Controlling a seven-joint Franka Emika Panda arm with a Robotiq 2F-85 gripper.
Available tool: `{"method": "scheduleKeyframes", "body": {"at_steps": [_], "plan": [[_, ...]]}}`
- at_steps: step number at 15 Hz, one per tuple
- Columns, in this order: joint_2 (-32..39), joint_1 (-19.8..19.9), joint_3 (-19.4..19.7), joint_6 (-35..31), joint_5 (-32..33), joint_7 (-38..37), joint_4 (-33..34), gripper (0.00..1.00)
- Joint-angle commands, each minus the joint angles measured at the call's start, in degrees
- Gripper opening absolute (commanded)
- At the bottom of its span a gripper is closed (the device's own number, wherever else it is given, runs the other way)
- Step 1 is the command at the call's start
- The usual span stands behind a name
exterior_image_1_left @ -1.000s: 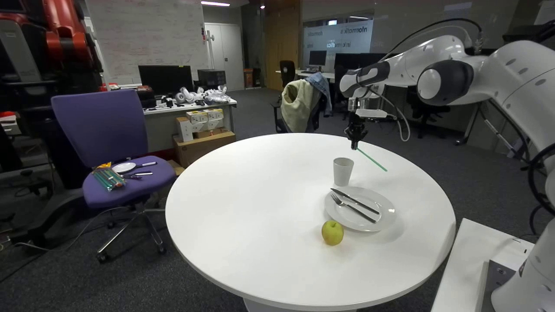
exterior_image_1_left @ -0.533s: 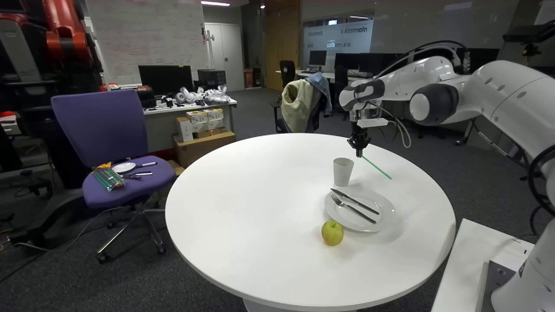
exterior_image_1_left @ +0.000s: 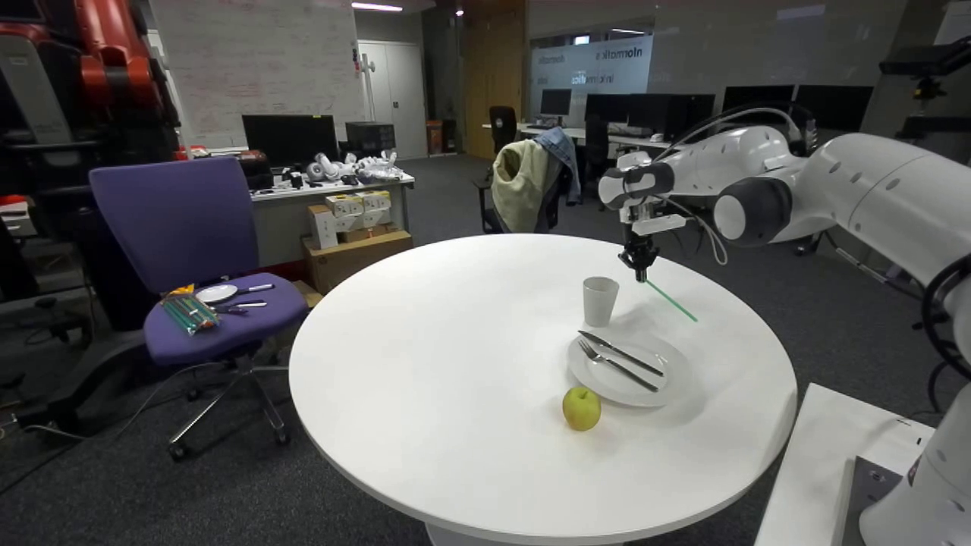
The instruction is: Remove the green straw from the cup and put it on the table
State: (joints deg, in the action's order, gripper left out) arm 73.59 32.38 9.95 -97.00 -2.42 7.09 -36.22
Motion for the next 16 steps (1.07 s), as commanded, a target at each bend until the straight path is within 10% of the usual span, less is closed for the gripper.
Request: {"method": "scheduleKeyframes", "body": {"at_steps": [1, 11, 16], "plan": [[4.6, 1.3, -0.6, 1.9, 0.6, -2.1, 7.4, 0.0], [6.3, 4.0, -4.0, 3.3, -1.2, -1.4, 18.0, 0.8], [-2.9, 4.9, -8.9, 9.6, -5.2, -8.9, 15.3, 1.0]]}}
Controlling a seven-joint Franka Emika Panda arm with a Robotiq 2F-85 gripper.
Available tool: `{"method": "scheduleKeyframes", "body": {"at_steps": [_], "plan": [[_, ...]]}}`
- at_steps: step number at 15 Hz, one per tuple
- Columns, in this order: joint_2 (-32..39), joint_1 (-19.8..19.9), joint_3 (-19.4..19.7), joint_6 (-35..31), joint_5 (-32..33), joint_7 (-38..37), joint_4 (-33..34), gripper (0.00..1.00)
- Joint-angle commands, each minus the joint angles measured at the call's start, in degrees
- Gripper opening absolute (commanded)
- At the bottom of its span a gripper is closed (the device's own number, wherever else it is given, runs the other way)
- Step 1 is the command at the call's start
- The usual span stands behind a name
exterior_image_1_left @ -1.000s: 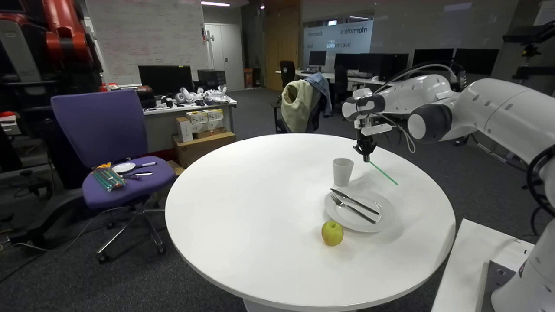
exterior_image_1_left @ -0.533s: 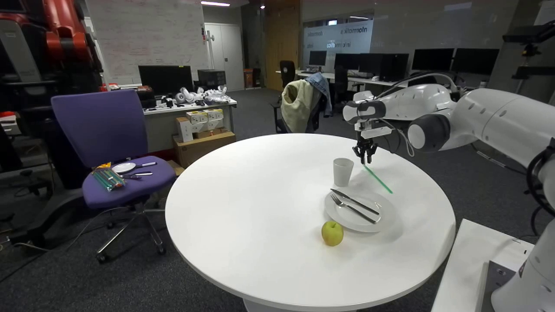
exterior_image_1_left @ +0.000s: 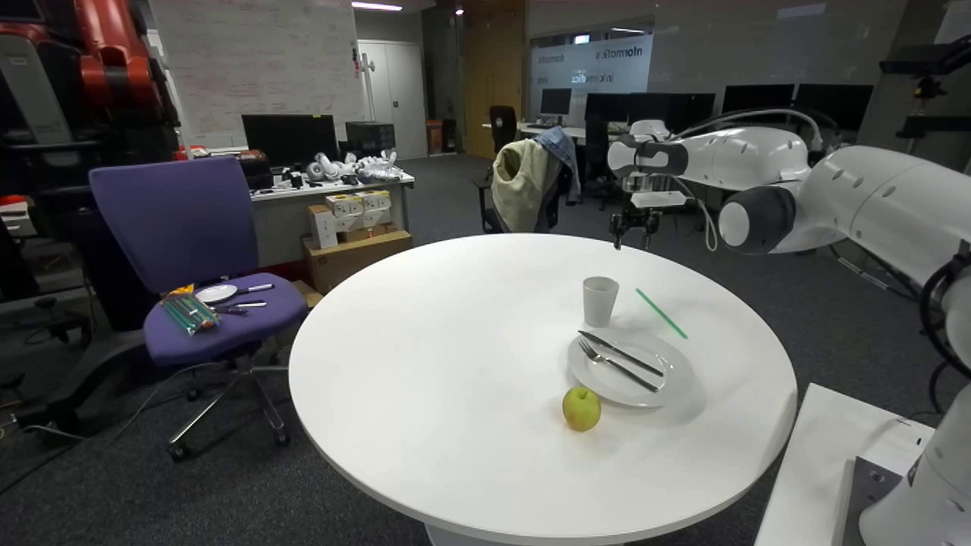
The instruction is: Remove the green straw from the cup and put it on the table
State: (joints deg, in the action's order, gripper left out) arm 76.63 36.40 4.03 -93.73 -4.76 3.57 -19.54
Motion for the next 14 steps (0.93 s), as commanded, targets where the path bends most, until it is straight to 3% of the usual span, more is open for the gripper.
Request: {"method": "scheduleKeyframes", "body": {"at_steps": [1, 6, 13, 14], "plan": [[-7.3, 1.0, -3.9, 8.5, -4.0, -7.8, -1.5, 1.0], [-12.0, -0.7, -3.6, 14.7, -3.6, -13.5, -1.5, 1.0], [-11.3, -5.0, -0.5, 13.9, 0.8, -11.6, -2.3, 1.0], [-10.9, -4.1, -1.2, 12.8, -0.5, -12.2, -2.2, 1.0]]}}
